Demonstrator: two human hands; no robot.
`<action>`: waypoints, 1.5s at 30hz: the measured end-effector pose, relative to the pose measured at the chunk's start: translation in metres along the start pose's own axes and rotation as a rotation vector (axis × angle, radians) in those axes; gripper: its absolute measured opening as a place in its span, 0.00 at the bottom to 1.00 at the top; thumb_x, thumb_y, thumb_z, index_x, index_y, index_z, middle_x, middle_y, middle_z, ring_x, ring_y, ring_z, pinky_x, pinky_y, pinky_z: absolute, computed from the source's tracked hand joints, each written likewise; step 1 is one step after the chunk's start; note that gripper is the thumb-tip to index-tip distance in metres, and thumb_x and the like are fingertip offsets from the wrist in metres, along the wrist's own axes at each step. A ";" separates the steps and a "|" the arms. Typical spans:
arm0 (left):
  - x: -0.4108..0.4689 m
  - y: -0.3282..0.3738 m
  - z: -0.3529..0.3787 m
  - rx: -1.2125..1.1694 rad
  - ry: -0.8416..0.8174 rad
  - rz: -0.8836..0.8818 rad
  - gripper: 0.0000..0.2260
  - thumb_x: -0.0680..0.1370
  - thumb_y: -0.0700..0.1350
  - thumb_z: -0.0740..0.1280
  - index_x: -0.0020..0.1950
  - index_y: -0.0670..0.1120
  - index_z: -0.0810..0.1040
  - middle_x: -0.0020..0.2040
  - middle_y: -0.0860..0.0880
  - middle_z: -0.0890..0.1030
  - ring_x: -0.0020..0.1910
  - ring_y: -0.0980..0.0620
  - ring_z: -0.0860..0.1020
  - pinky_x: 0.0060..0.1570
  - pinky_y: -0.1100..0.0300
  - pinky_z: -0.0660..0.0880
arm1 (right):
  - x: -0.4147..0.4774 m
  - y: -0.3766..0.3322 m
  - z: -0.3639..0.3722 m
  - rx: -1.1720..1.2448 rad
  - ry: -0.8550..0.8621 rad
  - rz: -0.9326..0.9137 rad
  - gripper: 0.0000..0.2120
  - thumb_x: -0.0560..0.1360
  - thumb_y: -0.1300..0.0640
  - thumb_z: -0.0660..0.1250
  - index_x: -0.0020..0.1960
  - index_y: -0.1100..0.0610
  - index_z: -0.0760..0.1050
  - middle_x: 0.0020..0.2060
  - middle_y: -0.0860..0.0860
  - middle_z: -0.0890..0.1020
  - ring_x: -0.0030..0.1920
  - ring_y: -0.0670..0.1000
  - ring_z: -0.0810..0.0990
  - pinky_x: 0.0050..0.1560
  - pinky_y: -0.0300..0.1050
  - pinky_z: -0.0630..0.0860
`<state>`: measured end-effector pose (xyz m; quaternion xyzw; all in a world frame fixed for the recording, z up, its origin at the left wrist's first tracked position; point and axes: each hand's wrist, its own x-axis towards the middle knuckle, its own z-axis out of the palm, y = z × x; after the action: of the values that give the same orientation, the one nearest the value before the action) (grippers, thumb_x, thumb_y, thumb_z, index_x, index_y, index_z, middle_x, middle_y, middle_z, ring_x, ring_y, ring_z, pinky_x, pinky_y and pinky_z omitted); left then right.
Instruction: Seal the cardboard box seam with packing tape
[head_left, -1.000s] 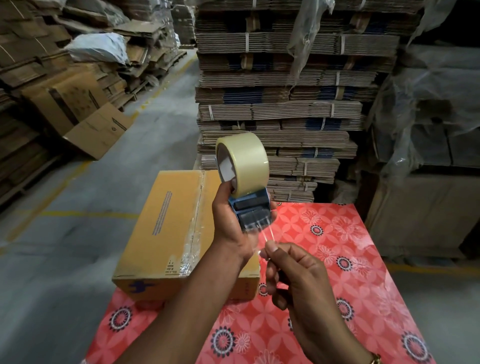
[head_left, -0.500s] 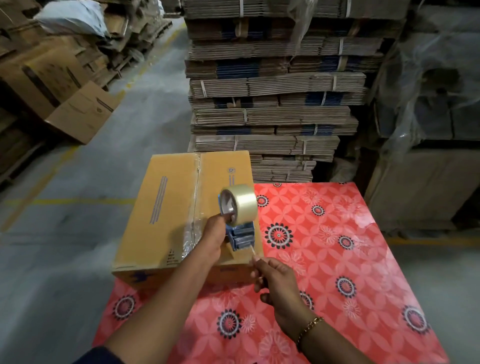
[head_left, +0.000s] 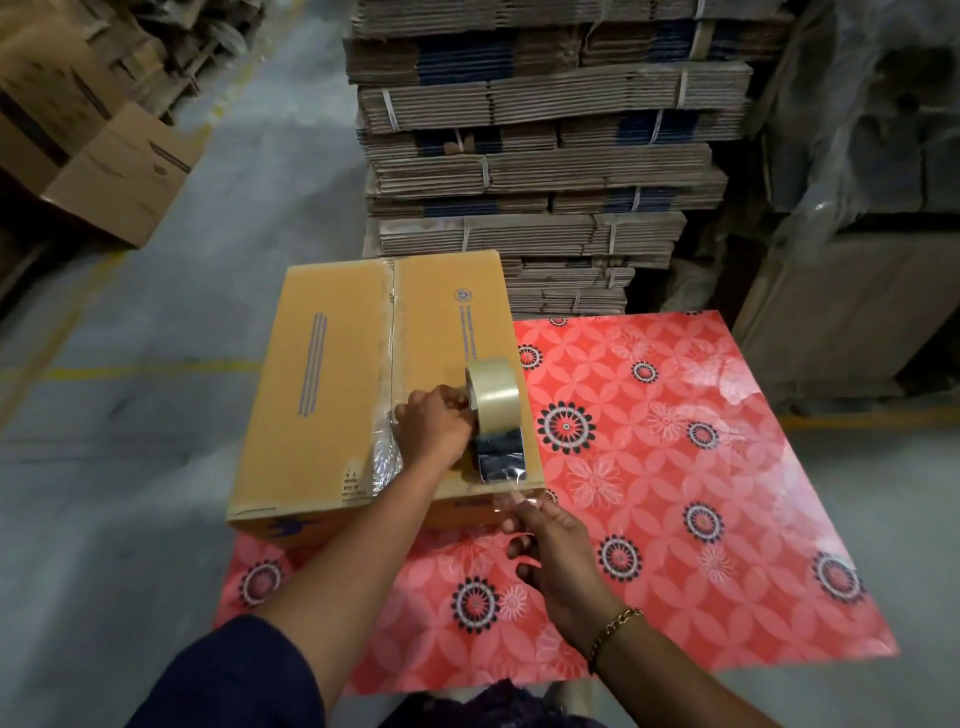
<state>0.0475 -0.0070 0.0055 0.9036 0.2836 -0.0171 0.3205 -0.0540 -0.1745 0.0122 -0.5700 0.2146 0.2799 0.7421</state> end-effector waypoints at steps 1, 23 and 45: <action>0.002 -0.005 0.000 0.039 0.004 0.014 0.13 0.74 0.50 0.69 0.58 0.52 0.79 0.59 0.47 0.77 0.61 0.41 0.71 0.59 0.50 0.69 | 0.000 0.001 0.000 -0.001 -0.007 0.003 0.09 0.79 0.54 0.69 0.51 0.59 0.82 0.36 0.52 0.81 0.29 0.48 0.74 0.29 0.40 0.65; -0.110 -0.058 0.014 -0.059 0.117 0.665 0.05 0.76 0.42 0.71 0.51 0.48 0.80 0.51 0.51 0.74 0.52 0.52 0.74 0.49 0.54 0.75 | 0.002 -0.002 -0.005 0.008 -0.114 0.057 0.10 0.80 0.51 0.66 0.54 0.57 0.78 0.35 0.50 0.82 0.29 0.47 0.75 0.29 0.38 0.69; -0.104 -0.057 0.006 -0.165 0.005 0.619 0.02 0.78 0.48 0.69 0.49 0.51 0.80 0.51 0.57 0.74 0.50 0.55 0.77 0.45 0.52 0.78 | 0.037 -0.026 -0.058 -1.097 -0.104 -0.930 0.08 0.78 0.56 0.71 0.55 0.49 0.76 0.50 0.44 0.77 0.41 0.43 0.78 0.38 0.47 0.79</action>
<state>-0.0690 -0.0266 -0.0100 0.9179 -0.0034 0.1066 0.3821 -0.0090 -0.2289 -0.0070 -0.8788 -0.2573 0.0294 0.4007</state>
